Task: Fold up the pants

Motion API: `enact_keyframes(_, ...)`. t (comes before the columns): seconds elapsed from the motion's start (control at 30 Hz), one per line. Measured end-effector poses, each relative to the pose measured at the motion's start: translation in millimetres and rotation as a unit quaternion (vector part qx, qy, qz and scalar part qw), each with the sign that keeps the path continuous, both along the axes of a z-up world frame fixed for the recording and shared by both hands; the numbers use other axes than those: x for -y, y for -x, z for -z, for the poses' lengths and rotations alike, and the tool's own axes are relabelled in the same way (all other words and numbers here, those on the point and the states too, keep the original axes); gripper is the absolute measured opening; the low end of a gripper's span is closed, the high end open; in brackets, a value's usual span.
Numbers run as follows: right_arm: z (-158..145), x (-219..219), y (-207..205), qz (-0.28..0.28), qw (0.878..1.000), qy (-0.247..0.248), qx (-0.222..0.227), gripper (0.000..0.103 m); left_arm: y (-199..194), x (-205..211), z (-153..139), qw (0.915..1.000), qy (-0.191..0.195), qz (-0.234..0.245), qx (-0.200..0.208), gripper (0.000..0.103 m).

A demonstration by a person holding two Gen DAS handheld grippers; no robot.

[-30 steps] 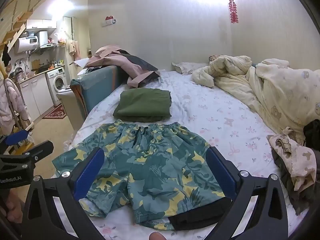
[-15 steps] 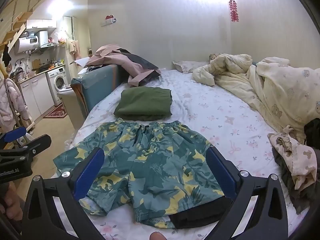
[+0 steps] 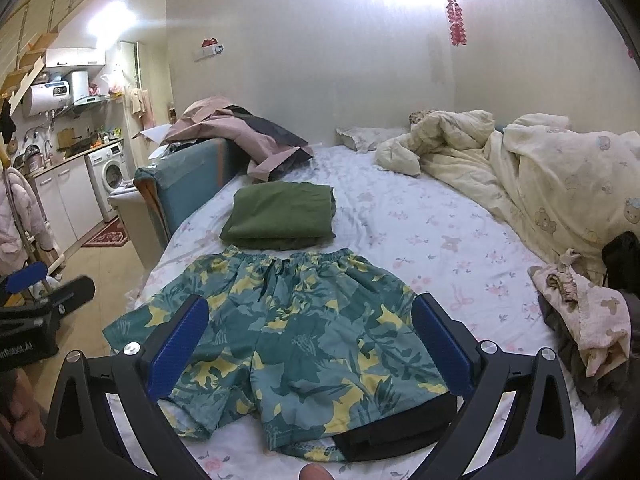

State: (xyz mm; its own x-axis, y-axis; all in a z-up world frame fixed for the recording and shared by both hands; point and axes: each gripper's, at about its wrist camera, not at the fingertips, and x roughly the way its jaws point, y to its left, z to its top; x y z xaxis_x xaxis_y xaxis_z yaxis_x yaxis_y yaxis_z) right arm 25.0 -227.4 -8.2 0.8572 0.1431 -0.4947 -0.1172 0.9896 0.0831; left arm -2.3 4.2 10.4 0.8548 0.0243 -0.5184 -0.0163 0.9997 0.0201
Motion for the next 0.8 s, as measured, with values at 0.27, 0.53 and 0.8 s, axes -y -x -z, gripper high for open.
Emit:
enact_keyframes(0.27,-0.1,-0.3,-0.5,0.001,1.000,-0.001,-0.002,0.103,-3.2,-2.5,1.1,0.9999,0.008,-0.001,-0.013,0.103)
enact_keyframes(0.53,1.5,-0.9,-2.4,0.001,1.000,0.001,-0.003,0.103,-2.1,-4.5,-3.3,0.9999,0.014,0.001,-0.004,0.103)
enact_keyframes(0.8,2.8,-0.7,-1.3,0.003,1.000,0.002,0.000,0.103,-1.5,-4.3,-2.1,1.0000,0.009,-0.002,-0.001,0.103)
